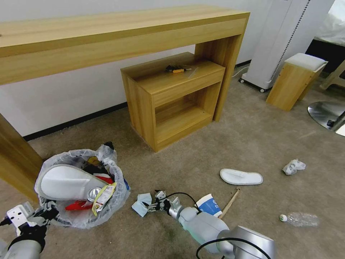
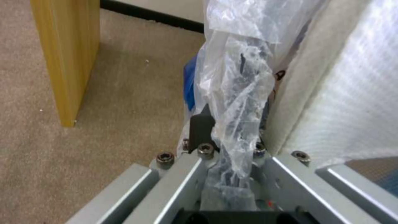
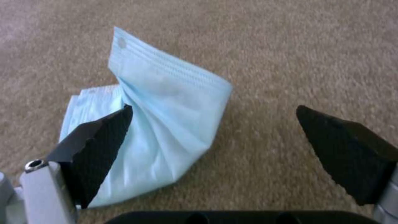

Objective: Pick up the trash bin and place the garbage on the floor into it.

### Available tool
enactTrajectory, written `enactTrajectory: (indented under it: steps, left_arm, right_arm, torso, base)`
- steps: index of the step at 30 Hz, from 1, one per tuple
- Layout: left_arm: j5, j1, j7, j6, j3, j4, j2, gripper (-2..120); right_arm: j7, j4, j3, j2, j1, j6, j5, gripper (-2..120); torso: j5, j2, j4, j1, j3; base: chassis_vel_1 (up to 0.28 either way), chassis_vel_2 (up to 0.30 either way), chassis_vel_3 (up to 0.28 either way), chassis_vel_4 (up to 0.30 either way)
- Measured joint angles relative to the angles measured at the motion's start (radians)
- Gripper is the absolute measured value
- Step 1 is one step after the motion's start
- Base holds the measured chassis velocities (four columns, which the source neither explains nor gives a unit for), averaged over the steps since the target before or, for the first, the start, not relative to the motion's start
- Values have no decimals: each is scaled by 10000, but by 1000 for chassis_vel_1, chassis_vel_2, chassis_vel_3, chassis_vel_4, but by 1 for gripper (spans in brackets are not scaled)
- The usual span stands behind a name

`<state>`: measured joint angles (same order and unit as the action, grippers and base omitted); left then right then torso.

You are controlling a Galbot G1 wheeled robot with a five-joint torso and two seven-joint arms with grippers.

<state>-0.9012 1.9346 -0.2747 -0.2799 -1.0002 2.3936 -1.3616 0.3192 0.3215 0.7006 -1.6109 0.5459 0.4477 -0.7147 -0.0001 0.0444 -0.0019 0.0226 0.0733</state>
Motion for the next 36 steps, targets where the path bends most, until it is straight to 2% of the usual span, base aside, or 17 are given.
enactTrajectory:
  steps: [9, 11, 12, 14, 15, 18, 19, 22, 36]
  left_arm:
    - [-41, 104, -8, 2, -35, 209, -15, 0]
    - [-21, 110, -8, 2, 12, 241, -65, 0]
    - [-21, 110, -8, 2, 12, 241, -65, 0]
    - [-5, 142, -8, 3, 27, 282, -91, 0]
    - [-5, 142, -8, 3, 27, 282, -91, 0]
    - [-2, 188, -3, 3, 21, 337, -92, 0]
    - [-2, 188, -3, 3, 21, 337, -92, 0]
    - [-6, 201, 5, 15, 11, 393, -92, 0]
    - [1, 242, 42, 22, 72, 498, -125, 0]
  right_arm:
    - [122, -171, -227, 15, 158, -40, 214, 97]
    - [196, -167, -230, 18, 217, 18, 227, 88]
    - [196, -167, -230, 18, 217, 18, 227, 88]
    - [289, -153, -226, 21, 226, 78, 220, 76]
    - [289, -153, -226, 21, 226, 78, 220, 76]
    - [413, -148, -207, 22, 182, 114, 196, 64]
    - [413, -148, -207, 22, 182, 114, 196, 64]
    - [515, -123, -175, 23, 148, 181, 163, 53]
    - [738, -255, -202, 27, 134, 267, 147, 51]
  torso:
    - [1, 0, 0, 0, 0]
    - [1, 0, -1, 0, 0]
    - [1, 0, -1, 0, 0]
    - [1, 0, -1, 0, 0]
    - [1, 0, -1, 0, 0]
    - [1, 0, 0, 0, 0]
    - [1, 0, 0, 0, 0]
    - [1, 0, -1, 0, 0]
    - [1, 0, 0, 0, 0]
  base:
    - [0, 0, 0, 0]
    - [0, 0, 0, 0]
    - [0, 0, 0, 0]
    - [0, 0, 0, 0]
    - [0, 0, 0, 0]
    - [0, 0, 0, 0]
    - [0, 0, 0, 0]
    - [0, 0, 0, 0]
    - [0, 0, 0, 0]
